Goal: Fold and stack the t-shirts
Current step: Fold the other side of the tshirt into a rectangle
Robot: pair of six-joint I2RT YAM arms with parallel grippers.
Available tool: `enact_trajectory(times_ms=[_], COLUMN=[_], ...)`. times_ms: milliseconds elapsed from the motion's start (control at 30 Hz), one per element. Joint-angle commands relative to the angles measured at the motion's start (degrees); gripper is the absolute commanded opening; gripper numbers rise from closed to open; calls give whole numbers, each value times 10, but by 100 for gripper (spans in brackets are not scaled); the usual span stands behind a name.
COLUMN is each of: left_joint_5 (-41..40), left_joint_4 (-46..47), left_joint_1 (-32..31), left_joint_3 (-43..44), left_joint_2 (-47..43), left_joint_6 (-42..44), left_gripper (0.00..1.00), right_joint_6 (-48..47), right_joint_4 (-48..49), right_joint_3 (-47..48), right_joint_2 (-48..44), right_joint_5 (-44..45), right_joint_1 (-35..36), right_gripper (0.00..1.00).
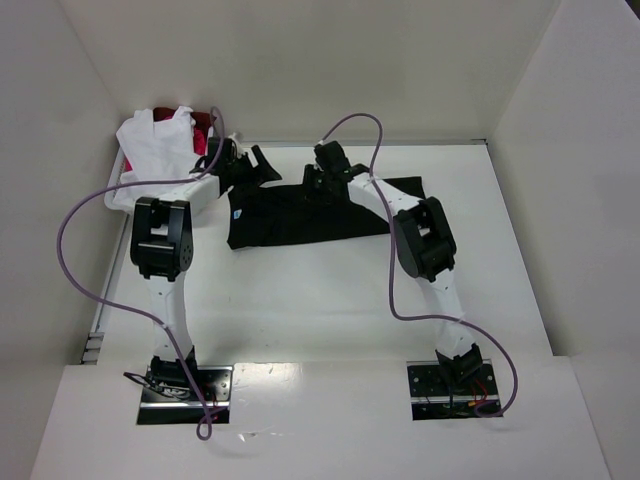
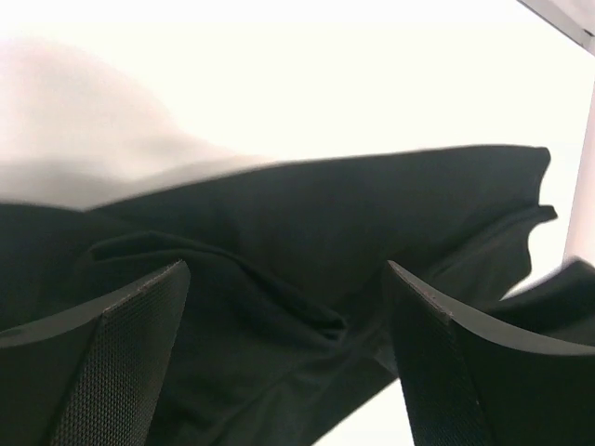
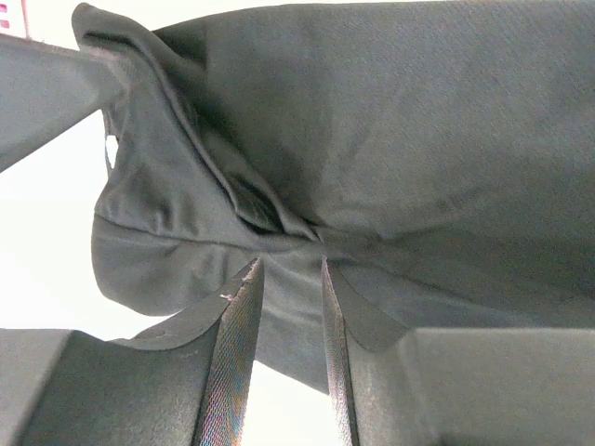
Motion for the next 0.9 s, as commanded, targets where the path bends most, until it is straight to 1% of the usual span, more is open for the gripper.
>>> enact_trajectory(times_ms=[0, 67, 133, 333, 467, 567, 667, 700, 767, 800, 833, 867], left_joint_5=[-13, -19, -33, -61, -61, -61, -51, -51, -46, -46, -46, -46], left_joint_4=[8, -15, -34, -48, -48, -48, -58, -58, -70, -70, -75, -81], left_joint_1=[-3, -3, -8, -8, -8, -8, -8, -8, -8, -8, -8, -8], left_joint_3=[37, 60, 71, 66, 55, 62, 70, 70, 70, 70, 61, 47], left_joint_2=[29, 45, 54, 54, 30, 0, -39, -63, -89, -119, -135, -150], left_joint_6=[-9, -9, -2, 15, 21, 34, 47, 52, 59, 59, 59, 59], left_gripper=[92, 92, 92, 92, 92, 94, 99, 99, 100, 100, 100, 100], right_joint_6=[-5, -5, -5, -5, -5, -5, -5, -19, -37, -45, -72, -90], right_joint_4=[39, 39, 46, 70, 63, 58, 53, 53, 46, 37, 37, 29], right_joint_3=[-15, -32, -43, -66, -52, -47, -64, -64, -78, -78, -78, -78], right_joint_2=[-69, -81, -100, -125, -101, -101, -114, -127, -140, -145, -154, -154], right_joint_5=[9, 15, 20, 14, -5, -10, 36, 50, 86, 97, 97, 92], right_joint_1=[-5, -11, -17, -17, -17, -17, -17, -23, -28, -28, -46, -55], right_gripper=[37, 37, 40, 42, 42, 42, 52, 63, 75, 83, 100, 100])
